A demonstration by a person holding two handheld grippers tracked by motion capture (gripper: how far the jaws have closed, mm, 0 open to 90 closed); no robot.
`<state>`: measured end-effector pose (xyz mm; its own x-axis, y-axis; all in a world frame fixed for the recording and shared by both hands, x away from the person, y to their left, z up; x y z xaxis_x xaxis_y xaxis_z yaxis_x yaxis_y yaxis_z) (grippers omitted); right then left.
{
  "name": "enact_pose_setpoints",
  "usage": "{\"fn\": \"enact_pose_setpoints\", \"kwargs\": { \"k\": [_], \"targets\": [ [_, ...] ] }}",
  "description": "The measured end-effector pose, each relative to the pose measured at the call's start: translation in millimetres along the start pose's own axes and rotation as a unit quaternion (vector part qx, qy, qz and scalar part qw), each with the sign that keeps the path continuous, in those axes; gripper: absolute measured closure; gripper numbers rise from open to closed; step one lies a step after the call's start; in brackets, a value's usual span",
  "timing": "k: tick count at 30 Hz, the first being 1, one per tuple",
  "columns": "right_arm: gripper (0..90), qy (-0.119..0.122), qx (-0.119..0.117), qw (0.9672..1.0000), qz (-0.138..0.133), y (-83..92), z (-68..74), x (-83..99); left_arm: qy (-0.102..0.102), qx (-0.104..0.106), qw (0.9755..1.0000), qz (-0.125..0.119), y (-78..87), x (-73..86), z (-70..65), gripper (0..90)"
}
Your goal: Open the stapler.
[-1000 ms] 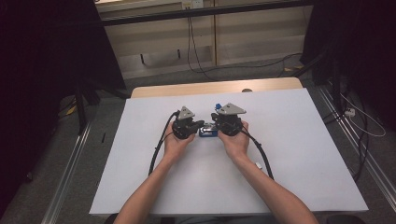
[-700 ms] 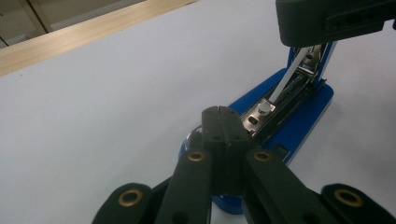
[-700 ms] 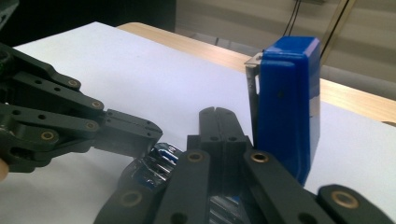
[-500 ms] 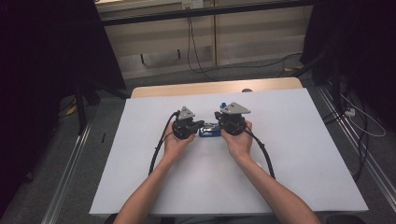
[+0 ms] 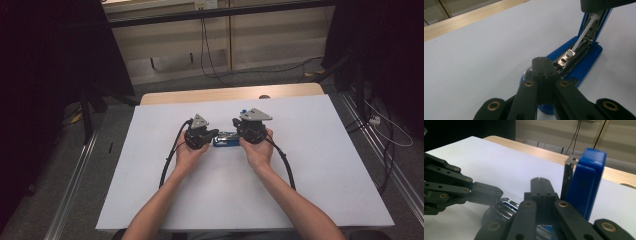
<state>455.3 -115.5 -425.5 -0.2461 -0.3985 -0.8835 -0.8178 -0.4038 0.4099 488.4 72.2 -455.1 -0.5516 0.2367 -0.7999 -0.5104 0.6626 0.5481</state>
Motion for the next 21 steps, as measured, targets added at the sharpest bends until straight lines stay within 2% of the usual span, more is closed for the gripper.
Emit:
{"fn": "enact_pose_setpoints", "kwargs": {
  "k": [2, 4, 6, 10, 13, 21],
  "targets": [
    [90.0, 0.001, 0.006, 1.0000, 0.000, 1.1, -2.1, 0.0, 0.000, 0.000, 1.0000, 0.000, 0.0, 0.1, 0.1, 90.0],
    [90.0, -0.006, 0.000, 1.0000, -0.001, 1.5, -3.7, 0.5, 0.007, 0.002, 1.0000, -0.003, -0.1, 0.7, 0.2, 90.0],
    [90.0, -0.005, -0.001, 1.0000, -0.002, 1.7, -3.5, 0.5, 0.002, 0.001, 1.0000, -0.003, 0.1, 0.9, 0.1, 90.0],
    [90.0, -0.006, -0.001, 1.0000, -0.002, 1.7, -3.8, 0.6, 0.003, 0.001, 1.0000, -0.003, 0.1, 0.8, 0.1, 90.0],
    [90.0, -0.015, -0.003, 0.9999, -0.003, 2.4, -5.1, 0.8, 0.006, 0.001, 1.0000, -0.004, 0.0, 0.9, 0.0, 90.0],
    [90.0, -0.015, -0.002, 0.9999, -0.004, 3.6, -6.1, 1.8, 0.004, 0.000, 1.0000, -0.003, 0.1, 0.8, -0.2, 90.0]
  ]
}}
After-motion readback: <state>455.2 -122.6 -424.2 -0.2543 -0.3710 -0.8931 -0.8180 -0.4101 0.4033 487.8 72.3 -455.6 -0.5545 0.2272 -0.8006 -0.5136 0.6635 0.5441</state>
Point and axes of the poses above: each handheld gripper's, and its own axes: y roughly backward along the jaws, x roughly out of its underside, z roughly to its left, the point moved 2 cm from there along -y, roughly forward along the jaws, and after that the axes turned 15 degrees about y, right-handed, at the moved point
